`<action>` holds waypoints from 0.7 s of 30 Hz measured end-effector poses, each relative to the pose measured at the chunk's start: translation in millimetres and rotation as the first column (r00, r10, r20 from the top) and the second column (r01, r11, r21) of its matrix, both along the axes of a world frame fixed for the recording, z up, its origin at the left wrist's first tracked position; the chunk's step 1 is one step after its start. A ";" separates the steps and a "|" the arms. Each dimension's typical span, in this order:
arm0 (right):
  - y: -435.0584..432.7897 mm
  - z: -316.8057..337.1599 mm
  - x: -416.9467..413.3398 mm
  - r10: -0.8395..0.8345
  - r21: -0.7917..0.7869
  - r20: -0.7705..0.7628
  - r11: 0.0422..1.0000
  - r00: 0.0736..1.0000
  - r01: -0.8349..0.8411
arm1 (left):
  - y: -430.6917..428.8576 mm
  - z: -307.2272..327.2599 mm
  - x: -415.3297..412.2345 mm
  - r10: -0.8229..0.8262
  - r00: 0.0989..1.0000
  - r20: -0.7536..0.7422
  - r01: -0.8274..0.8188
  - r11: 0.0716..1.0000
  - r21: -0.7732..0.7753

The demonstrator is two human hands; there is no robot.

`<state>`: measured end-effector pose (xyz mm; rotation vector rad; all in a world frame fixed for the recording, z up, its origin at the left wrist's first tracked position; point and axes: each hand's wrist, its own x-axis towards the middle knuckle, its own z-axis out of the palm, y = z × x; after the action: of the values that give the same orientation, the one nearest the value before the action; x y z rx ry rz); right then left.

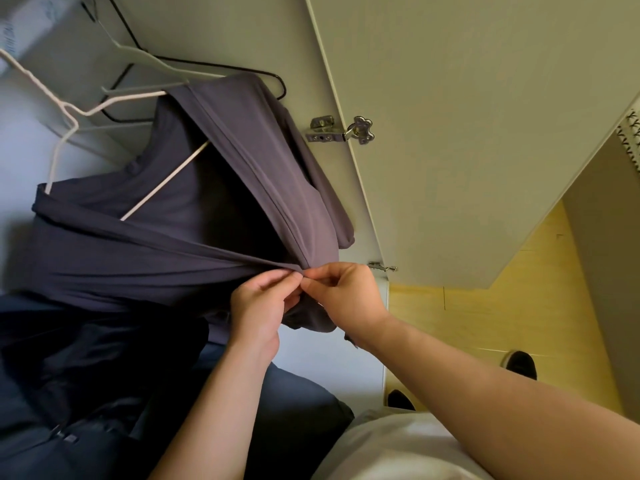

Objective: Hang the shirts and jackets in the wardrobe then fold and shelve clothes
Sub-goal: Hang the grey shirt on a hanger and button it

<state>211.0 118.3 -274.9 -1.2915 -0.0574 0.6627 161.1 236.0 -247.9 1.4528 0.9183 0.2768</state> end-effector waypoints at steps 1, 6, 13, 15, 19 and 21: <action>0.3 -0.4 0.3 0.006 -0.010 0.009 1.000 1.000 -0.006 | 0.9 -0.5 -0.5 -0.004 1.000 -0.001 0.004 1.000 -0.011; 4.4 -0.1 -1.3 -0.020 0.006 -0.053 1.000 0.998 0.020 | -1.0 -6.6 -3.6 -0.049 0.998 0.033 0.047 0.996 0.072; 2.0 4.2 2.9 0.045 0.221 -0.329 0.975 0.943 0.030 | -5.0 -12.6 -4.4 -0.101 0.992 0.072 0.087 0.982 0.169; 1.0 5.1 3.4 0.073 0.254 -0.387 0.967 0.919 0.029 | -4.1 -12.9 -5.8 -0.111 0.990 0.087 0.096 0.982 0.163; 0.2 4.2 6.1 0.106 0.282 -0.386 0.959 0.916 0.008 | -5.8 -13.8 -7.8 -0.107 0.989 0.098 0.091 0.984 0.154; 1.2 1.9 5.5 0.119 0.276 -0.338 0.961 0.934 -0.022 | -8.0 -13.8 -9.5 -0.089 0.990 0.111 0.074 0.988 0.134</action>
<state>216.5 119.5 -272.9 -0.8986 0.0975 0.9086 151.6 228.0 -261.8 1.5725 0.7558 0.3626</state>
